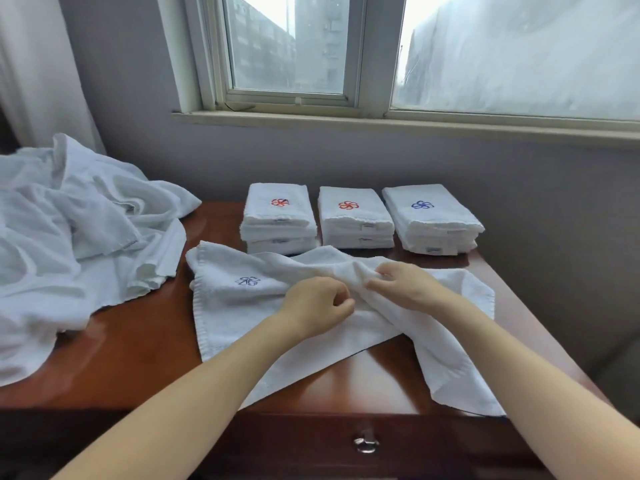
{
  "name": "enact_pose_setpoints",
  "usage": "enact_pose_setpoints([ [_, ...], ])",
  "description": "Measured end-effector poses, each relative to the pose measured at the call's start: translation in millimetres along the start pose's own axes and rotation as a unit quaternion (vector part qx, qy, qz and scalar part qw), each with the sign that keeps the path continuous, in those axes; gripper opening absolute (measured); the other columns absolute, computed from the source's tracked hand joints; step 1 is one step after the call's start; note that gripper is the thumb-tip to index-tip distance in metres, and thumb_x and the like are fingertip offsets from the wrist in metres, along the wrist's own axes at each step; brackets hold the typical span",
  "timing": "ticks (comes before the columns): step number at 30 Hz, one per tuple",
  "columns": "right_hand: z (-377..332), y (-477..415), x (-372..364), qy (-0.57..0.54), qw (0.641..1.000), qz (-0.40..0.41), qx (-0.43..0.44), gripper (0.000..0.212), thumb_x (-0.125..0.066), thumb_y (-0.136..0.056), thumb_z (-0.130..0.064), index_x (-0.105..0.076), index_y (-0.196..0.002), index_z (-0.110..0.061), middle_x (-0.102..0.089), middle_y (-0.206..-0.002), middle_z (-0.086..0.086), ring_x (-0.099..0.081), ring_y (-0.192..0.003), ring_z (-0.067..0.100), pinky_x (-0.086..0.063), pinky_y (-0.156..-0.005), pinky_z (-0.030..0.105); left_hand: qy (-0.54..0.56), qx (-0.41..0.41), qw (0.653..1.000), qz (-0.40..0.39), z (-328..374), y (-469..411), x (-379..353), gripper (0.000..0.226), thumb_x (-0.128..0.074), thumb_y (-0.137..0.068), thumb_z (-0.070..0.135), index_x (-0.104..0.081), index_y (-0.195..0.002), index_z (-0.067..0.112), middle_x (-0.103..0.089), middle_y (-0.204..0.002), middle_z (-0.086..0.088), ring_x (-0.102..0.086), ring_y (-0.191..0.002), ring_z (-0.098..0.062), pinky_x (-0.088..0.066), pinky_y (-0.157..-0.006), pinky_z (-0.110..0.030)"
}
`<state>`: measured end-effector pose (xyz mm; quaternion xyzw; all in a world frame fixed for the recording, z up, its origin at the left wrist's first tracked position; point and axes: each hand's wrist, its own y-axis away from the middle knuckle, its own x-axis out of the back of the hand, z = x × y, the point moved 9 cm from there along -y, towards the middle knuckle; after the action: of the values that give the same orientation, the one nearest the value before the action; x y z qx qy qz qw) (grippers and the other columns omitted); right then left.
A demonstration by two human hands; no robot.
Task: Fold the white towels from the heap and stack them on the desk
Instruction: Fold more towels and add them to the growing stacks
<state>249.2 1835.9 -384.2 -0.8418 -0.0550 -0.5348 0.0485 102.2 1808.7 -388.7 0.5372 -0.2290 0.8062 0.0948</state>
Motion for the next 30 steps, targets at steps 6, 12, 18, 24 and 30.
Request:
enact_pose_setpoints([
  [6,-1,10,4,-0.054,0.998,-0.024,-0.021,0.020,-0.053,-0.079,-0.025,-0.070,-0.073,-0.017,-0.069,-0.063,-0.002,-0.061,-0.058,0.010,-0.054,-0.068,0.034,-0.008,0.007,0.995,-0.100,-5,9,4,0.038,-0.045,-0.080,0.047,-0.048,-0.052,0.021,-0.056,-0.049,0.008,-0.054,-0.052,-0.010,-0.046,-0.056,-0.029],
  [12,30,17,27,-0.014,0.997,0.039,-0.070,0.027,-0.058,-0.084,-0.026,-0.062,-0.110,-0.030,-0.065,-0.100,-0.014,-0.060,-0.095,0.010,-0.049,-0.081,0.029,0.054,0.013,0.988,0.146,3,-7,56,0.036,-0.052,-0.093,0.040,-0.048,-0.062,0.023,-0.050,-0.055,0.009,-0.047,-0.056,-0.010,-0.032,-0.053,-0.027],
  [18,52,27,18,0.018,0.996,-0.012,-0.088,0.017,-0.061,-0.076,-0.022,-0.068,-0.091,-0.022,-0.069,-0.092,-0.007,-0.065,-0.085,0.016,-0.056,-0.078,0.034,0.050,-0.009,0.999,-0.001,22,-34,15,0.029,-0.055,-0.094,0.028,-0.063,-0.121,0.031,-0.062,-0.125,0.014,-0.056,-0.115,-0.008,-0.046,-0.095,-0.030],
  [24,28,33,75,-0.074,0.986,0.150,0.013,0.010,-0.054,-0.095,-0.021,-0.062,-0.100,-0.024,-0.066,-0.101,-0.004,-0.059,-0.095,0.017,-0.046,-0.080,0.032,0.059,-0.022,0.994,-0.089,47,-59,1,0.037,-0.053,-0.091,0.023,-0.056,-0.128,0.024,-0.060,-0.130,0.003,-0.054,-0.120,-0.023,-0.045,-0.100,-0.040],
  [30,34,34,109,-0.057,0.987,0.151,-0.021,0.008,-0.056,-0.091,-0.033,-0.055,-0.096,-0.038,-0.057,-0.084,-0.016,-0.057,-0.084,0.012,-0.041,-0.070,0.029,0.094,-0.020,0.995,0.026,46,-80,31,0.037,-0.045,-0.100,0.045,-0.043,-0.072,0.022,-0.053,-0.077,0.007,-0.052,-0.078,-0.020,-0.035,-0.066,-0.036],
])
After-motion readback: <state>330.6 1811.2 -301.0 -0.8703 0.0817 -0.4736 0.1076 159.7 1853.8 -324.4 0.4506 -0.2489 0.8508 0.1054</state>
